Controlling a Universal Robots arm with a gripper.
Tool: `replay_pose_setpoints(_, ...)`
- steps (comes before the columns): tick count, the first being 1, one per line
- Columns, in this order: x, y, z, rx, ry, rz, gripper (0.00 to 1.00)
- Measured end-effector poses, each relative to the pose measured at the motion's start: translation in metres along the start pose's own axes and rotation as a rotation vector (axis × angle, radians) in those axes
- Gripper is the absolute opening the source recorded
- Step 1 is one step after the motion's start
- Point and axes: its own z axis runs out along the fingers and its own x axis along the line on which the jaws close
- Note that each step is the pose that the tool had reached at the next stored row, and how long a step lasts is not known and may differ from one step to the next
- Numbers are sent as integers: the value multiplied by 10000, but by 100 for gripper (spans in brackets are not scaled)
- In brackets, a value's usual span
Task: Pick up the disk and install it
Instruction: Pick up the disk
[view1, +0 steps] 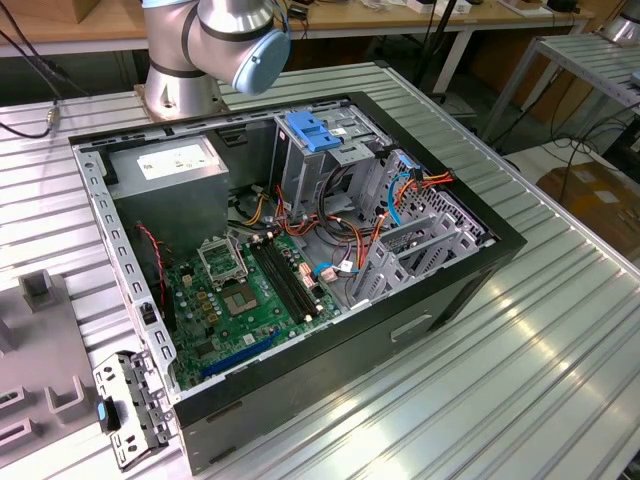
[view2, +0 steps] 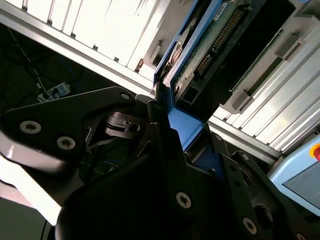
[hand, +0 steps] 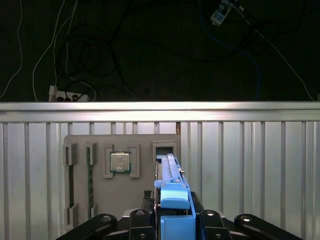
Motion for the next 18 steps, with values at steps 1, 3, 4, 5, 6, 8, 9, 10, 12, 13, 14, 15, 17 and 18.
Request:
replay_pose_setpoints(1, 0, 0, 0, 1, 0, 0, 37)
replay_pose_setpoints(3, 0, 0, 0, 1, -1, 0, 37)
replay_pose_setpoints(4, 1, 0, -6, -1, 0, 0, 37)
replay_pose_setpoints(5, 0, 0, -13, -1, 0, 0, 37)
replay_pose_setpoints(6, 0, 0, -30, -1, 0, 0, 37)
replay_pose_setpoints(8, 0, 0, -99, 1, -2, 1, 37)
replay_pose_setpoints(9, 0, 0, -132, 1, -2, 1, 37)
replay_pose_setpoints(10, 0, 0, -155, 1, -2, 0, 37)
replay_pose_setpoints(12, 0, 0, -209, 1, -2, 0, 37)
replay_pose_setpoints(13, 0, 0, -227, 1, -2, 1, 37)
replay_pose_setpoints(14, 0, 0, -244, 0, -2, 0, 37)
replay_pose_setpoints(15, 0, 0, -260, 1, -2, 0, 37)
replay_pose_setpoints(17, 0, 0, -289, 1, -2, 0, 37)
replay_pose_setpoints(18, 0, 0, -304, 1, -2, 0, 37)
